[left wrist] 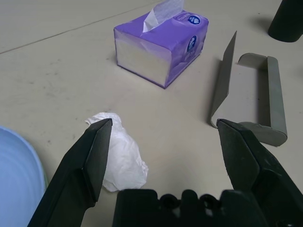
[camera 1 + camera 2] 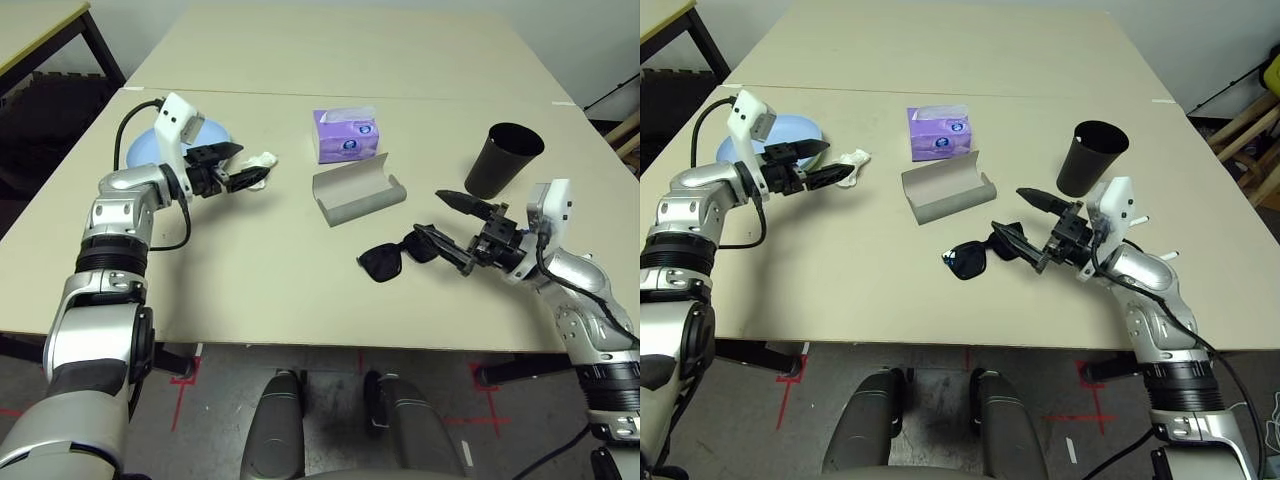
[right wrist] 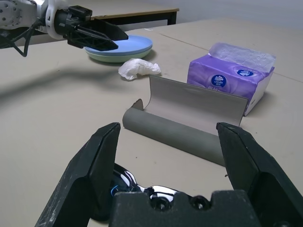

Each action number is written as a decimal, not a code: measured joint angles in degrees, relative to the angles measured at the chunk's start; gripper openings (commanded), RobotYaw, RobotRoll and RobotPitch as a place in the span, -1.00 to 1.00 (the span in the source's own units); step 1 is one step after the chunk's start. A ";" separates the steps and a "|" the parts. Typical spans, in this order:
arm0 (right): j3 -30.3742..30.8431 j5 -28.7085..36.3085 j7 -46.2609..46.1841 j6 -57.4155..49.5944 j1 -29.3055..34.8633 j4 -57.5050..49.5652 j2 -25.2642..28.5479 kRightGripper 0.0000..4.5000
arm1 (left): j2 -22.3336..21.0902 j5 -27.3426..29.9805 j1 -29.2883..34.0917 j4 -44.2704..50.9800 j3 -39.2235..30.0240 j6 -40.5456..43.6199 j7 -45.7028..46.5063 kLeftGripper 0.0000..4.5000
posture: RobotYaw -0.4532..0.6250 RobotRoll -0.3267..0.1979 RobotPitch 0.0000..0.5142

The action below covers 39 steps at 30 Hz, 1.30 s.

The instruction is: Organize and tidy the items on the table.

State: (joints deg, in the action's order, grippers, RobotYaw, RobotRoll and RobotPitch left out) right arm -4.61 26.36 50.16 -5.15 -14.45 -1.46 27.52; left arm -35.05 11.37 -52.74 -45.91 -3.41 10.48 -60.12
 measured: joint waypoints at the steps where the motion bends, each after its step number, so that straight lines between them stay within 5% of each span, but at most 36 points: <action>1: 0.00 -0.02 -0.24 -0.18 0.00 -0.35 0.00 1.00 | 0.04 -0.09 0.08 0.00 0.03 0.09 0.04 0.99 | 0.07 0.25 -0.40; 14: 0.01 0.00 -2.04 -2.22 0.08 -3.14 -0.48 1.00 | 0.22 -7.89 -0.90 -6.42 4.27 -1.33 6.72 0.99 | 0.06 0.25 -0.39; 32: 0.01 0.01 -2.00 -2.33 0.42 -3.23 -0.62 1.00 | 3.18 -9.43 -5.33 -11.55 4.11 -4.70 12.69 0.99 | 0.06 0.25 -0.39; 35: 0.00 0.01 -2.00 -2.33 0.42 -3.23 -0.62 1.00 | 3.27 -9.61 -5.33 -11.55 4.41 -4.68 12.27 0.76 | 0.05 0.25 -0.39; 39: 0.00 0.01 -1.96 -2.32 0.42 -3.23 -0.62 1.00 | 3.27 -10.60 -5.33 -11.80 4.72 -4.50 12.15 0.07 | 0.04 0.25 -0.39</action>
State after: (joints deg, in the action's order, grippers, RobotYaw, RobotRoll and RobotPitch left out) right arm -4.60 26.38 48.21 -7.47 -14.03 -4.69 26.90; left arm -31.78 0.77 -58.07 -57.71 1.30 5.97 -47.97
